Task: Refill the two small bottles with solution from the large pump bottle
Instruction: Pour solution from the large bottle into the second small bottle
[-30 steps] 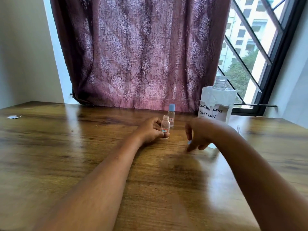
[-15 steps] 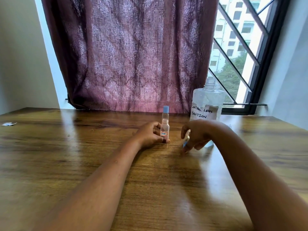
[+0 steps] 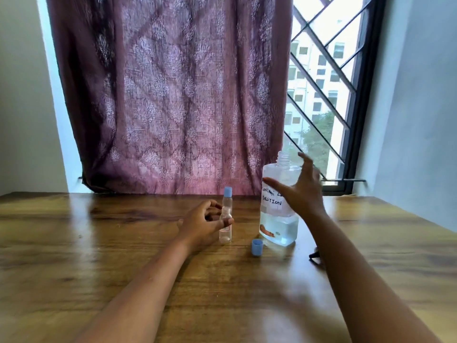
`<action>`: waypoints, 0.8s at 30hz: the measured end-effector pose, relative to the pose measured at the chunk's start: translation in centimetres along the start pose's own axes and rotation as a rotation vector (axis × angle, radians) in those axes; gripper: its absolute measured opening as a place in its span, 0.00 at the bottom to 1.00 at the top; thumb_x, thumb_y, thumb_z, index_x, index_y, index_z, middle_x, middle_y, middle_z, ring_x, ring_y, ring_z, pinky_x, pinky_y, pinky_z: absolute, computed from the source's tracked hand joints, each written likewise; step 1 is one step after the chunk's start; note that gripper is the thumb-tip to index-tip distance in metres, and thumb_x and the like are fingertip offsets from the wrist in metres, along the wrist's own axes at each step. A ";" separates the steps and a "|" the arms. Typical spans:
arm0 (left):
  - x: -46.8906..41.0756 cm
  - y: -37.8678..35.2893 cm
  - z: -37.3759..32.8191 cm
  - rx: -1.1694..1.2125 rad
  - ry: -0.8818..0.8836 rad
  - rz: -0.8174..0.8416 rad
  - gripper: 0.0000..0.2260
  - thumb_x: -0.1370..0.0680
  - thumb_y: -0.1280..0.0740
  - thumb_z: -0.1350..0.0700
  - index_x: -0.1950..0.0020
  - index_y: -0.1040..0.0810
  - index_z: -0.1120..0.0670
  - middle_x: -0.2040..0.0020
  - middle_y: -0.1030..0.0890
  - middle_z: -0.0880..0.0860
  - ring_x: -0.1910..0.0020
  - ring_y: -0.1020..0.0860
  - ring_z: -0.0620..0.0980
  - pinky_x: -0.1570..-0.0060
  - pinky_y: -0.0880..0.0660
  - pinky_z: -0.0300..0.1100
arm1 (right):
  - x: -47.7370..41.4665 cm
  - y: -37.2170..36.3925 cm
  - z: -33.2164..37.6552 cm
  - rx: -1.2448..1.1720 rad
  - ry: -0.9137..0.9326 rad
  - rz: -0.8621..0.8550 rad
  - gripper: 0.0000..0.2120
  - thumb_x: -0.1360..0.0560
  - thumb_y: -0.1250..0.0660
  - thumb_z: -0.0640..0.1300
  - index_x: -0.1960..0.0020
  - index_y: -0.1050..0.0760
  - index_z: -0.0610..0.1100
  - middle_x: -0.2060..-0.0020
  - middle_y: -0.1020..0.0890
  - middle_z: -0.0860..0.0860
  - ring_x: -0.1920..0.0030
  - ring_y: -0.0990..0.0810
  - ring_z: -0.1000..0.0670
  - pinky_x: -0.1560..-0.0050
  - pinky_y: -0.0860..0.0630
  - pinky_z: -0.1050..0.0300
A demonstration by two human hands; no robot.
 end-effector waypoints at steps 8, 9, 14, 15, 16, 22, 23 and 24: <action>-0.4 -0.2 0.1 -0.077 0.008 -0.023 0.14 0.35 0.24 0.43 0.57 0.27 0.40 0.53 0.18 0.43 0.45 0.20 0.49 0.36 0.30 0.58 | 0.8 -2.0 0.4 -0.037 0.080 0.088 0.41 0.41 0.20 0.51 0.36 0.40 0.51 0.49 0.21 0.45 0.53 0.19 0.42 0.53 0.23 0.53; -0.4 -0.2 0.2 -0.068 0.011 -0.026 0.13 0.34 0.24 0.44 0.58 0.27 0.40 0.54 0.18 0.43 0.45 0.20 0.49 0.36 0.30 0.58 | 1.1 -2.4 1.1 0.028 0.163 0.093 0.40 0.41 0.20 0.50 0.36 0.40 0.51 0.49 0.20 0.44 0.54 0.20 0.42 0.56 0.24 0.54; -0.3 0.1 0.5 -0.028 0.033 -0.041 0.12 0.32 0.24 0.46 0.56 0.25 0.42 0.52 0.16 0.47 0.46 0.20 0.50 0.36 0.31 0.59 | 2.4 -3.7 1.9 0.333 0.318 0.169 0.37 0.37 0.25 0.53 0.34 0.42 0.54 0.44 0.22 0.46 0.50 0.20 0.38 0.57 0.22 0.47; -0.3 0.2 0.5 -0.022 0.032 -0.044 0.11 0.32 0.24 0.46 0.56 0.25 0.42 0.51 0.16 0.47 0.46 0.20 0.50 0.36 0.30 0.59 | 2.4 -3.7 1.8 0.379 0.327 0.167 0.37 0.36 0.26 0.54 0.34 0.42 0.55 0.43 0.22 0.46 0.49 0.20 0.38 0.56 0.23 0.48; -0.3 0.2 0.4 -0.017 0.028 -0.046 0.11 0.33 0.24 0.46 0.57 0.25 0.42 0.52 0.16 0.48 0.46 0.20 0.50 0.36 0.30 0.59 | 2.5 -3.7 1.6 0.424 0.340 0.167 0.37 0.35 0.26 0.53 0.33 0.42 0.55 0.43 0.23 0.47 0.49 0.20 0.39 0.56 0.23 0.48; -0.5 0.1 0.4 -0.003 0.025 -0.052 0.12 0.32 0.25 0.46 0.54 0.26 0.42 0.48 0.16 0.48 0.43 0.21 0.51 0.35 0.31 0.58 | 3.1 -4.7 1.4 0.629 0.441 0.185 0.36 0.35 0.27 0.51 0.33 0.41 0.55 0.44 0.22 0.50 0.49 0.20 0.42 0.57 0.24 0.52; -0.5 0.1 0.5 -0.004 0.023 -0.045 0.13 0.32 0.26 0.45 0.52 0.26 0.41 0.47 0.17 0.48 0.42 0.21 0.51 0.34 0.31 0.59 | 3.2 -4.9 1.4 0.641 0.451 0.192 0.36 0.35 0.27 0.50 0.33 0.41 0.55 0.43 0.22 0.50 0.49 0.20 0.42 0.56 0.24 0.52; -0.5 0.1 0.5 -0.010 0.019 -0.038 0.13 0.31 0.26 0.45 0.51 0.27 0.40 0.47 0.17 0.47 0.41 0.21 0.50 0.34 0.32 0.59 | 3.2 -5.0 1.4 0.651 0.458 0.196 0.36 0.35 0.27 0.49 0.33 0.41 0.55 0.43 0.23 0.50 0.48 0.20 0.41 0.55 0.24 0.51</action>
Point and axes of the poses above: each hand's wrist, its own x-axis away from the middle knuckle, its own y-axis out of the back of the hand, z = x × y, the point moved 4 cm from there along -x, towards the middle knuckle
